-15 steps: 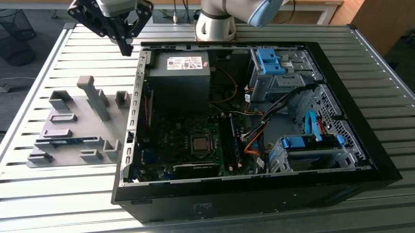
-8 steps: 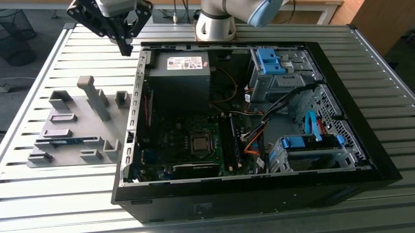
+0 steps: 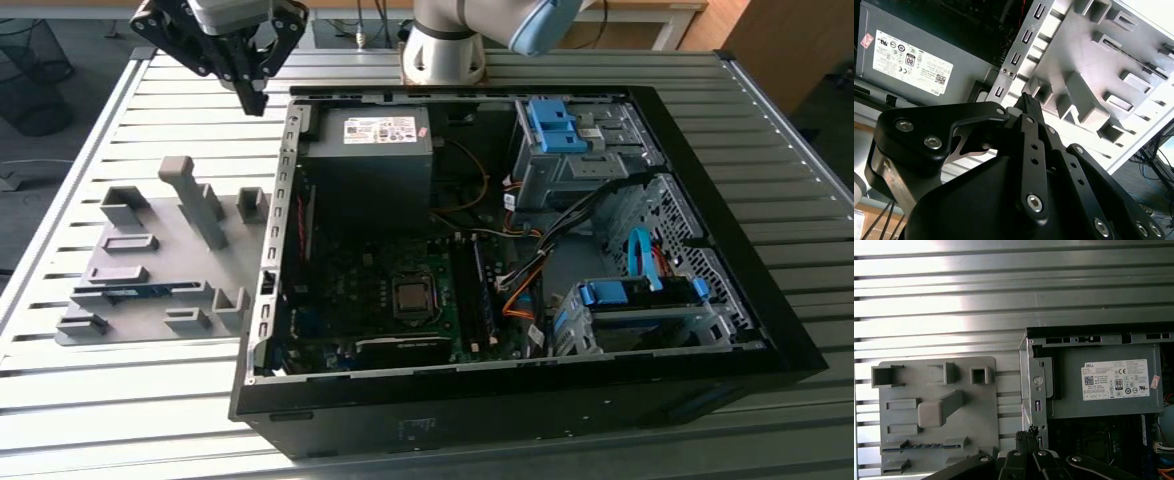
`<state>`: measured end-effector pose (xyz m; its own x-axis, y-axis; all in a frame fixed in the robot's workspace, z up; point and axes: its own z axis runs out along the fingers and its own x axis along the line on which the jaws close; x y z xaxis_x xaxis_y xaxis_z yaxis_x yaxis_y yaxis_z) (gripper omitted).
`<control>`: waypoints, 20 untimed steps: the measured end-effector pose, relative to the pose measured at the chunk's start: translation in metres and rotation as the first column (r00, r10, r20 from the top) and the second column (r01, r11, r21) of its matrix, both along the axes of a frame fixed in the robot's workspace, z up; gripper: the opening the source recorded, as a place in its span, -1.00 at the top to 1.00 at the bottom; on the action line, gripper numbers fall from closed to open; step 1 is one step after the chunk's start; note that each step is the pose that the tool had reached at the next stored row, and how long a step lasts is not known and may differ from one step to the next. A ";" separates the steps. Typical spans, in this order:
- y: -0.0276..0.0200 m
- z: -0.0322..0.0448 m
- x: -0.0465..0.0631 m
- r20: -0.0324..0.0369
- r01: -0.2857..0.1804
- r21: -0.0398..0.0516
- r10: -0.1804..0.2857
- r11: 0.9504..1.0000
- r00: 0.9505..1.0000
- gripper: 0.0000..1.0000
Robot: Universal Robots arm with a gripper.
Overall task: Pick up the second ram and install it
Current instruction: 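Reach for the second ram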
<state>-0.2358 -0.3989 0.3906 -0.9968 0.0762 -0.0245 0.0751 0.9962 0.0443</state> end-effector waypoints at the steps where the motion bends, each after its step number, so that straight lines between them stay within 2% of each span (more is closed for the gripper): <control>1: 0.0000 0.0000 -0.001 0.000 0.000 0.000 0.000 1.000 1.000 0.79; 12: -0.0002 -0.0002 -0.009 0.000 0.000 0.000 0.000 1.000 1.000 0.79; 20: -0.0047 -0.0007 -0.014 0.000 0.000 0.000 0.000 1.000 1.000 0.79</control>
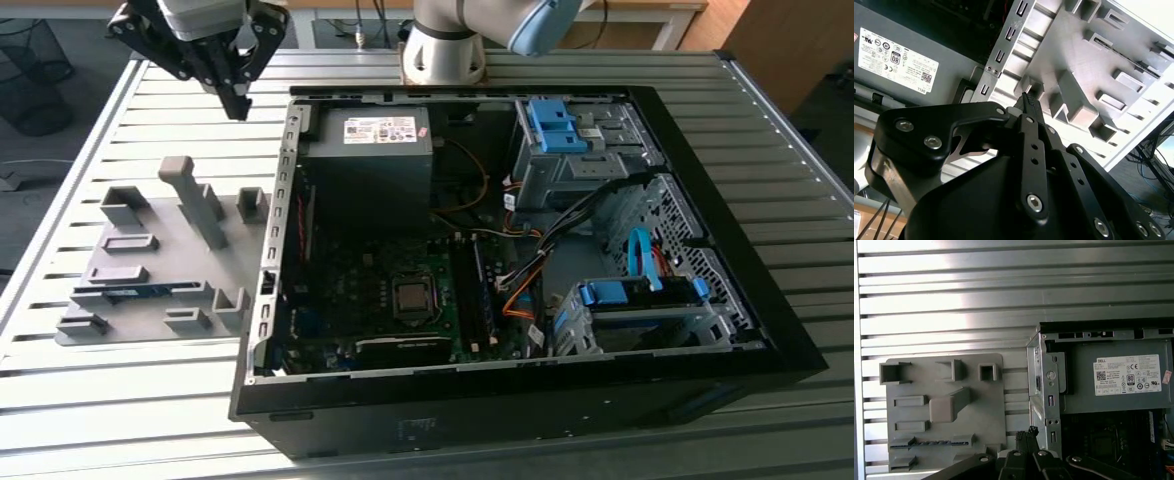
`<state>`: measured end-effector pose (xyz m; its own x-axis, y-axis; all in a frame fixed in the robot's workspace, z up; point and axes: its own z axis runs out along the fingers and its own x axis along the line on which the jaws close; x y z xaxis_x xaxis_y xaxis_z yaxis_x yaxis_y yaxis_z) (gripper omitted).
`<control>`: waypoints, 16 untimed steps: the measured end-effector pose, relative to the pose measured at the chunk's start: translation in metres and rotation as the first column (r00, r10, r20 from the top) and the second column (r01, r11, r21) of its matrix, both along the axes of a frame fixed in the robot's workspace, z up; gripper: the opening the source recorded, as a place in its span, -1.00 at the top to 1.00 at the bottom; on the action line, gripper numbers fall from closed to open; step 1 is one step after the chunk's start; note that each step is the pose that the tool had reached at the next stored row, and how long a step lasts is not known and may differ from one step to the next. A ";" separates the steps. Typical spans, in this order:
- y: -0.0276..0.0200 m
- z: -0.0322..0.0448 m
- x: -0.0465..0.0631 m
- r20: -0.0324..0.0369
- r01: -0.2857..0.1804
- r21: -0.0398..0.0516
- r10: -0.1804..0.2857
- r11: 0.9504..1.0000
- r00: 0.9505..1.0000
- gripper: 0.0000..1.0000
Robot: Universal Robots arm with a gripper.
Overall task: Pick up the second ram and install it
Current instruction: 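Reach for the second ram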
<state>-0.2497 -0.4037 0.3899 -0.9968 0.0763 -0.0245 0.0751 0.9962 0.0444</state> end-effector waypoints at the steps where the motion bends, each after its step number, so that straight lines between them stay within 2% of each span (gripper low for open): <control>1: -0.0001 0.0000 -0.001 0.000 0.000 0.000 0.000 1.000 1.000 0.79; 16: -0.0002 -0.0002 -0.017 0.000 0.000 0.000 0.000 1.000 1.000 0.79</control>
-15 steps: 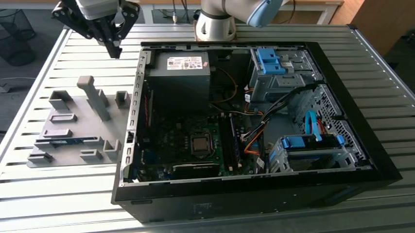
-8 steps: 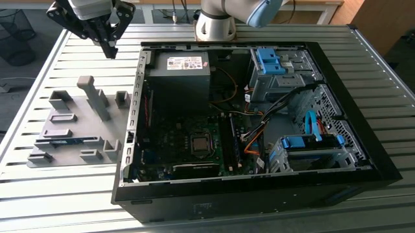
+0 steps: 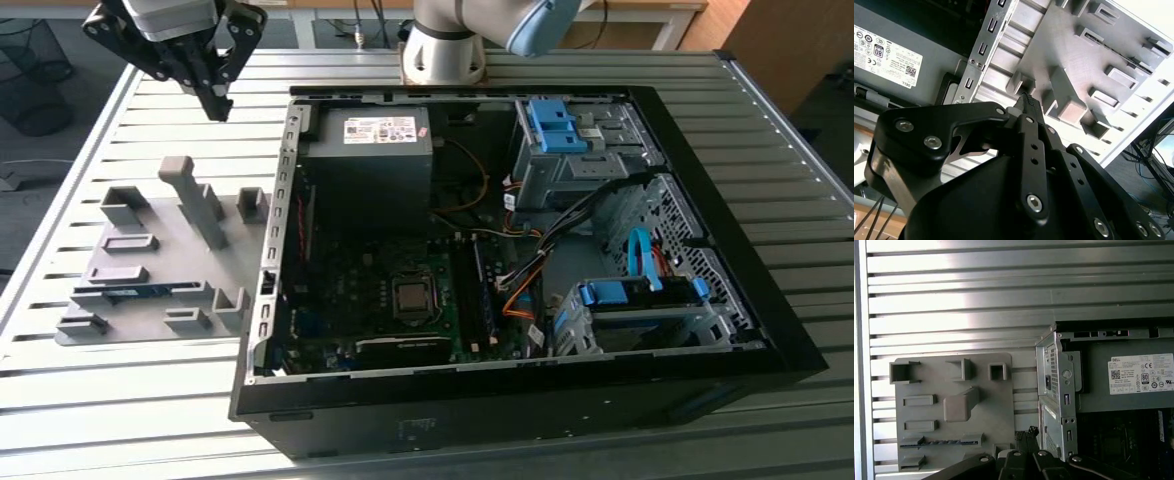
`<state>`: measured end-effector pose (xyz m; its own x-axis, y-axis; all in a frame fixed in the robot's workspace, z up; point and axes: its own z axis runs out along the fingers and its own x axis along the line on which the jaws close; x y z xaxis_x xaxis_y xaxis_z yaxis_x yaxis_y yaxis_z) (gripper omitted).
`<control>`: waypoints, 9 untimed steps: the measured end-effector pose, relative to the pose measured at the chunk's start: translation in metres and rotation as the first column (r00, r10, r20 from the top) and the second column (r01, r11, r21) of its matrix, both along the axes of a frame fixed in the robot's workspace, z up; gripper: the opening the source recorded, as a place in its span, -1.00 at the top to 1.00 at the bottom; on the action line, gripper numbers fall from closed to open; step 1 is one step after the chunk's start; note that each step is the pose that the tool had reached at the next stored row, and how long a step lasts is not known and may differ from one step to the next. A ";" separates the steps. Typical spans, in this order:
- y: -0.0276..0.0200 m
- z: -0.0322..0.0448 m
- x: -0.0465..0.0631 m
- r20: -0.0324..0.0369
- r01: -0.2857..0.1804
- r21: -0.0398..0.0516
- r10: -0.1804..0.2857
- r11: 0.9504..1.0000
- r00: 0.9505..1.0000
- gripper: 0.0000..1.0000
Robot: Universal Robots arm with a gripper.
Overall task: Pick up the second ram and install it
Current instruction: 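Reach for the second ram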
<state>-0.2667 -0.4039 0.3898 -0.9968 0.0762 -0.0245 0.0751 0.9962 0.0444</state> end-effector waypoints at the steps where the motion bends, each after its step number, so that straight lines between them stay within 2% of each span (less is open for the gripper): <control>1: 0.0000 0.0000 -0.001 0.000 0.000 0.000 0.000 1.000 1.000 0.79; 9: 0.0000 -0.0001 -0.010 0.000 0.000 0.000 0.000 1.000 1.000 0.79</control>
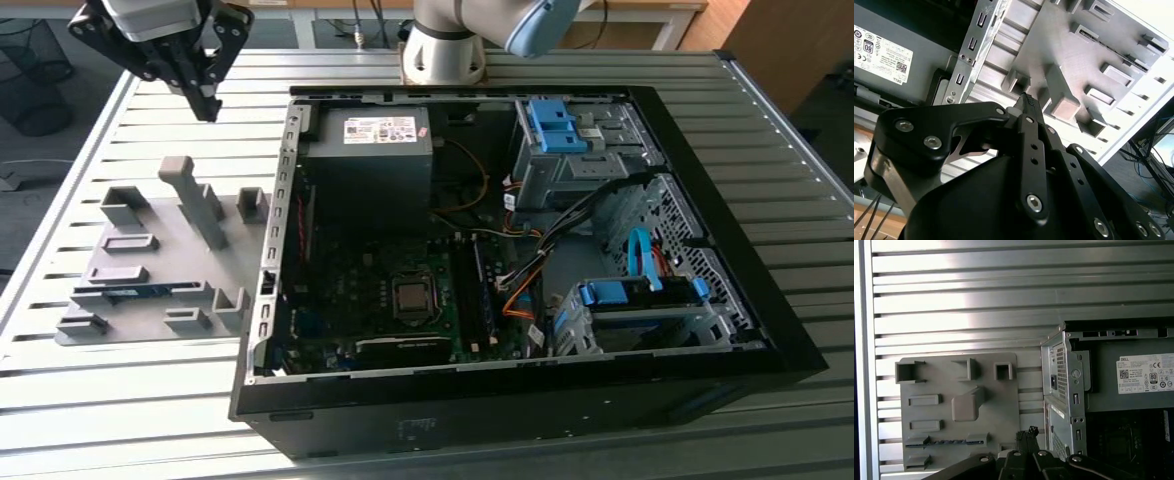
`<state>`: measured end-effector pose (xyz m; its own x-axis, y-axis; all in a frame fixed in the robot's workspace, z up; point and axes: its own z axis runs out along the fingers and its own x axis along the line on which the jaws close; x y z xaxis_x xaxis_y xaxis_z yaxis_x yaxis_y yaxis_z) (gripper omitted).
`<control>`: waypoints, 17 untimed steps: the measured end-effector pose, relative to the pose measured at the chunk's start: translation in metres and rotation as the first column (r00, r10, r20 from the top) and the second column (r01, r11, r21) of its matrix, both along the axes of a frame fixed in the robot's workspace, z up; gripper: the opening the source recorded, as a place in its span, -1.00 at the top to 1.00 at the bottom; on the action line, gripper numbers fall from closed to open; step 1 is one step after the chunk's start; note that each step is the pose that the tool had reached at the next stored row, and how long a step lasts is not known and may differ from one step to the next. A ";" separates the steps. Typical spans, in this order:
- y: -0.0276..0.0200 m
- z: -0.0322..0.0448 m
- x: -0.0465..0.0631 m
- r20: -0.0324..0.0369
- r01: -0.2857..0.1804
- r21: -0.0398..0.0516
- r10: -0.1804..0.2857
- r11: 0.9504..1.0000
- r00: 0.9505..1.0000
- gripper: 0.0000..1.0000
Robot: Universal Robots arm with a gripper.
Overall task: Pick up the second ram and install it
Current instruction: 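Reach for the second ram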
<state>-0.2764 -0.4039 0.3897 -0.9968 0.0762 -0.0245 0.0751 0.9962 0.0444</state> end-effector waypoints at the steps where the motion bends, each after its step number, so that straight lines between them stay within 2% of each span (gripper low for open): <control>1: 0.0000 0.0000 -0.001 0.000 0.000 0.000 0.000 1.000 1.000 0.79; 17: 0.0000 -0.0003 -0.020 0.000 0.000 0.000 0.000 1.000 1.000 0.79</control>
